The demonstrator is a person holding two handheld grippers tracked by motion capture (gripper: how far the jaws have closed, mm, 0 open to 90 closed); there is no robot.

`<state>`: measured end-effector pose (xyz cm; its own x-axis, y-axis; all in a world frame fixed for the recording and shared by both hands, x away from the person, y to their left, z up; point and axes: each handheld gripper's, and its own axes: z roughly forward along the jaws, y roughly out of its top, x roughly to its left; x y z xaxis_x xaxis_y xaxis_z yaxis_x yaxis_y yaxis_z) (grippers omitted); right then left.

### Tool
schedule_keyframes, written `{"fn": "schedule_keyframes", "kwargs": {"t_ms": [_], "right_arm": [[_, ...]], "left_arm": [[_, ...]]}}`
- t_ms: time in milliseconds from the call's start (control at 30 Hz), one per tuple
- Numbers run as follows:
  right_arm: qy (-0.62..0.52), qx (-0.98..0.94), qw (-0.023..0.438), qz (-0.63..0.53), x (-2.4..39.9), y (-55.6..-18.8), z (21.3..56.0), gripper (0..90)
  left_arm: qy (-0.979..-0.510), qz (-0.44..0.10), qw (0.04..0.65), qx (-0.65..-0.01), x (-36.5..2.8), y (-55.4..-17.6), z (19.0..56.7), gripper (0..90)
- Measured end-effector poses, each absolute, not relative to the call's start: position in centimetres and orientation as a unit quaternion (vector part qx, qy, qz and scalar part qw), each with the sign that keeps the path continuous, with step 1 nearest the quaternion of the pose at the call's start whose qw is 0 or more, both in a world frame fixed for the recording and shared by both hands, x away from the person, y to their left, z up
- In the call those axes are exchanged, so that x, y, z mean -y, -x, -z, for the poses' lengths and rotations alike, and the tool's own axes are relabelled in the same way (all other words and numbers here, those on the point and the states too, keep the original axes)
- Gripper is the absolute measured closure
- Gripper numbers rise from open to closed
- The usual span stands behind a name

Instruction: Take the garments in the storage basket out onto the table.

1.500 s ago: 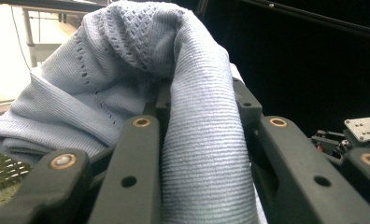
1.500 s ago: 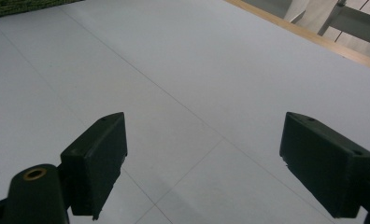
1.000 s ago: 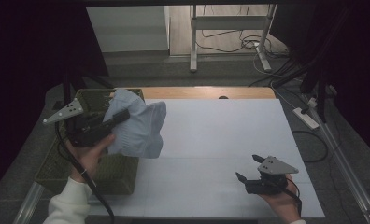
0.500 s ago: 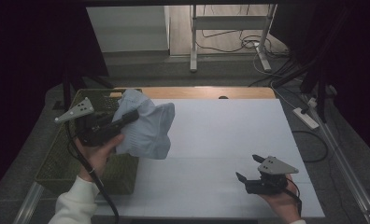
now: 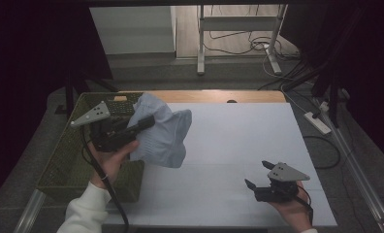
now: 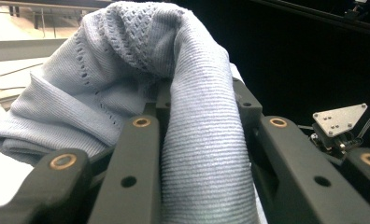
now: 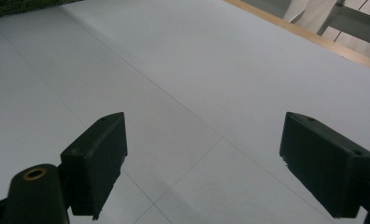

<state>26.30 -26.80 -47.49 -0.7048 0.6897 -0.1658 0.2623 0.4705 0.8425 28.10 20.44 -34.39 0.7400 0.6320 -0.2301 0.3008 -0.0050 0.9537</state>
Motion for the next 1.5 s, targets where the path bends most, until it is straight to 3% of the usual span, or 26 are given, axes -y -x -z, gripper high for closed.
{"fn": "schedule_keyframes", "kwargs": {"t_ms": [1500], "right_arm": [[-0.29, -0.821, 0.251, -0.424, 26.8, -26.3, 47.5, 15.5]], "left_arm": [[-0.726, -0.1, 0.613, -0.294, -15.2, -28.7, 34.9, 70.8]]}}
